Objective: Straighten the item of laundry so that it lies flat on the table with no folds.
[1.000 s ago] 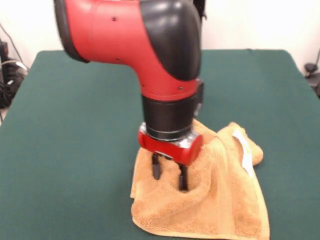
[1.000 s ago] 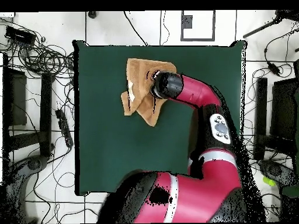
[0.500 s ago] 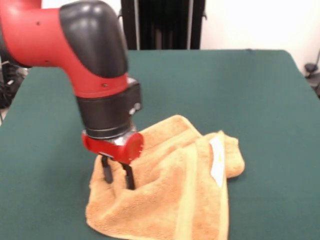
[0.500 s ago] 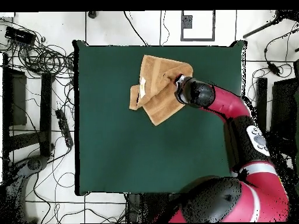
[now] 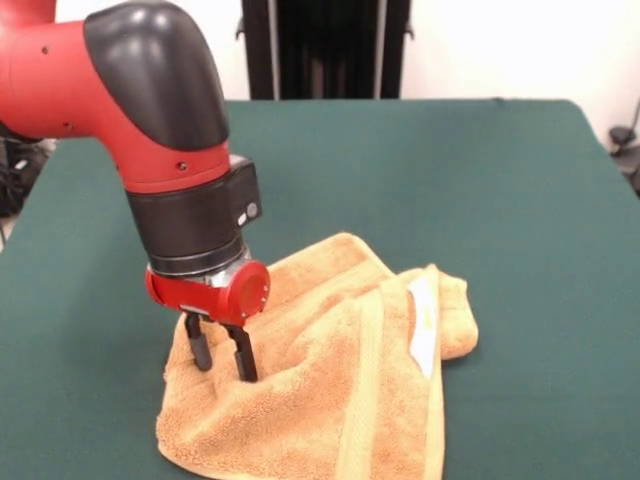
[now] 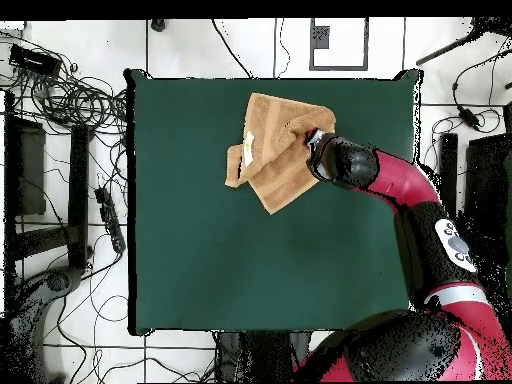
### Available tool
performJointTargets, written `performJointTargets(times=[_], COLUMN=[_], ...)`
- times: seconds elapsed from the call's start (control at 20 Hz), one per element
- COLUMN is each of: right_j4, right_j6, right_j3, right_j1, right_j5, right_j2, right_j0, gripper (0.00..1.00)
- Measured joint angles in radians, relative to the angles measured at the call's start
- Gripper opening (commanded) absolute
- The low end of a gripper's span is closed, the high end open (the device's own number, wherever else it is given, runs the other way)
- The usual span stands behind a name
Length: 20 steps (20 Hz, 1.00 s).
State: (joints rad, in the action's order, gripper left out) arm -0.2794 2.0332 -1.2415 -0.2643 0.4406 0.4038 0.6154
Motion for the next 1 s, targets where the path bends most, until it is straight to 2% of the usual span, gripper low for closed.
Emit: performJointTargets(times=[0.4, 0.6, 0.75, 1.0], right_j4=[-0.076, -0.094, -0.095, -0.1], right_j6=[0.0, 0.0, 0.0, 0.0], right_j3=[0.0, 0.016, 0.027, 0.028], right_j1=[-0.017, -0.023, -0.022, -0.017], right_j5=[0.032, 0.17, 0.301, 0.447], right_j2=[-0.002, -0.008, -0.007, -0.008], right_j0=[-0.024, -0.052, -0.057, -0.053], gripper=[1.0, 1.0, 1.0, 1.0])
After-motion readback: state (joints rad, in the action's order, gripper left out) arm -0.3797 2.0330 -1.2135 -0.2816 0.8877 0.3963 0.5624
